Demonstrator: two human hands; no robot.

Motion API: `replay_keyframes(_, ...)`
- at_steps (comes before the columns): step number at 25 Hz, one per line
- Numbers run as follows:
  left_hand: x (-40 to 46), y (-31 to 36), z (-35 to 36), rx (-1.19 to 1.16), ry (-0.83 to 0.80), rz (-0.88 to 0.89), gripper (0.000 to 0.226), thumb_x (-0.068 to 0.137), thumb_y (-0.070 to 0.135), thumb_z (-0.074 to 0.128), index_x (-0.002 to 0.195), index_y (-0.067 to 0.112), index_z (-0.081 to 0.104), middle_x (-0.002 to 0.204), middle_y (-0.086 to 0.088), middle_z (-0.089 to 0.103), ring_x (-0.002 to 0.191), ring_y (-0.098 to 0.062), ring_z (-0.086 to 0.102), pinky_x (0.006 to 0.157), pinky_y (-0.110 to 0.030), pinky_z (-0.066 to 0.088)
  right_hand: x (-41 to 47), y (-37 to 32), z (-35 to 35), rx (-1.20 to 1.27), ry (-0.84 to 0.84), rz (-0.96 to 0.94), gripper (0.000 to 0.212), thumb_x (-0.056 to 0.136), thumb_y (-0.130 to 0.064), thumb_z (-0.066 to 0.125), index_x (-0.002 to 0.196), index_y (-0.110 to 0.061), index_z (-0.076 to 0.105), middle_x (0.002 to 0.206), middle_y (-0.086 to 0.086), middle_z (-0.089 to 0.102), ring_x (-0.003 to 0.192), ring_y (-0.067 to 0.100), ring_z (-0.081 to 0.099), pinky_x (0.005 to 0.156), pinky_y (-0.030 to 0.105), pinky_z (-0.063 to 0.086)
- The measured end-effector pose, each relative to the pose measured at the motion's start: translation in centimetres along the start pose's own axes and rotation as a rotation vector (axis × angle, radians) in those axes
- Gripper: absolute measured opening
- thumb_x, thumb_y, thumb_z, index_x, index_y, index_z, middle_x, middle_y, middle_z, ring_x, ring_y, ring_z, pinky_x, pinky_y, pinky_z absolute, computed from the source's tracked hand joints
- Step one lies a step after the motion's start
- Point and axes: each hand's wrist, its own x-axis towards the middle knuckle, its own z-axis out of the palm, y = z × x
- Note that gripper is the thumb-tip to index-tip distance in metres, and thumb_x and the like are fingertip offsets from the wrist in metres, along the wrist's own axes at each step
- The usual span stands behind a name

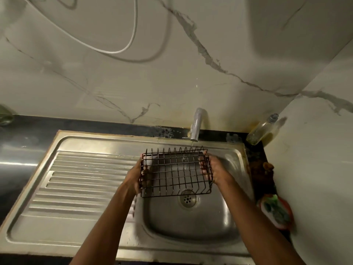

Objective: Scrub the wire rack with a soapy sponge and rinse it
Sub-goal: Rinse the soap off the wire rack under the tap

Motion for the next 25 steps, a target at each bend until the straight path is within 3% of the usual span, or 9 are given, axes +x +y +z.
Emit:
replay_keyframes(2,-0.3,0.4,-2.3,-0.08,0.042,0.043,0.049,0.093,0.059,0.055,0.064,0.02,0.049,0.044,0.006,0.044,0.03,-0.008,0.038,0.029,-0.021,0.035,0.9,-1.1,3.1,-0.104,-0.074,-0.001,0.044,0.099,-0.043,0.052,0.104,-0.003,0.069,0.074,0.007,0.073,0.057,0.016,0.065,0.057,0.028,0.05)
replay_keyframes(5,-0.6,0.7,-4.3,-0.14,0.14,0.125,0.046,0.087,0.06,0.063,0.063,0.023,0.05,0.046,0.007,0.04,0.031,-0.007,0.033,0.029,-0.019,0.032,1.3,-1.7,6.3,-0.147,-0.11,-0.115,0.047,0.098,-0.04,0.049,0.119,0.001,0.063,0.099,0.018,0.072,0.076,0.026,0.068,0.067,0.033,0.053)
replay_keyframes(10,-1.5,2.0,-3.3,-0.145,0.181,0.194,0.049,0.091,0.058,0.066,0.064,0.024,0.045,0.052,0.004,0.036,0.039,-0.009,0.032,0.035,-0.019,0.028,1.7,-1.2,6.8,-0.33,-0.199,-0.313,0.033,0.087,-0.036,0.066,0.112,-0.014,0.069,0.118,0.016,0.068,0.107,0.034,0.066,0.081,0.044,0.058)
replay_keyframes(14,-1.8,1.9,-1.8,-0.117,0.161,0.184,0.055,0.09,0.06,0.066,0.058,0.021,0.043,0.05,0.002,0.038,0.038,-0.011,0.036,0.036,-0.021,0.033,2.3,-1.0,4.8,-0.38,-0.156,-0.312,0.027,0.084,-0.026,0.069,0.108,-0.012,0.071,0.114,0.019,0.07,0.106,0.039,0.066,0.088,0.057,0.056)
replay_keyframes(17,-1.7,2.2,-0.8,-0.103,0.123,0.155,0.058,0.09,0.059,0.066,0.055,0.019,0.043,0.05,-0.001,0.038,0.04,-0.014,0.036,0.036,-0.023,0.035,2.0,-1.0,4.1,-0.347,-0.136,-0.292,0.031,0.082,-0.024,0.065,0.108,-0.007,0.07,0.11,0.023,0.069,0.1,0.04,0.067,0.087,0.057,0.055)
replay_keyframes(21,-2.1,2.2,-1.0,-0.101,0.124,0.14,0.058,0.09,0.06,0.066,0.055,0.02,0.042,0.053,-0.001,0.037,0.039,-0.014,0.035,0.035,-0.022,0.033,1.0,-1.7,5.3,-0.471,-0.059,-0.313,0.012,0.091,-0.016,0.067,0.1,-0.01,0.07,0.1,0.016,0.073,0.094,0.03,0.07,0.09,0.052,0.057)
replay_keyframes(23,-2.6,2.7,-1.6,-0.119,0.136,0.157,0.057,0.089,0.061,0.066,0.056,0.021,0.043,0.051,0.0,0.038,0.037,-0.012,0.035,0.035,-0.02,0.033,-0.2,-2.5,5.5,-0.339,-0.151,-0.277,0.015,0.093,-0.017,0.063,0.104,-0.008,0.066,0.099,0.018,0.073,0.089,0.027,0.072,0.082,0.046,0.06)
replay_keyframes(25,-2.9,3.5,-2.3,-0.155,0.147,0.177,0.056,0.09,0.06,0.065,0.057,0.021,0.043,0.051,0.001,0.037,0.037,-0.011,0.035,0.034,-0.019,0.033,-0.7,-3.1,6.0,-0.113,-0.183,-0.167,0.021,0.1,-0.019,0.045,0.104,-0.006,0.061,0.082,0.011,0.075,0.074,0.02,0.073,0.064,0.033,0.06)
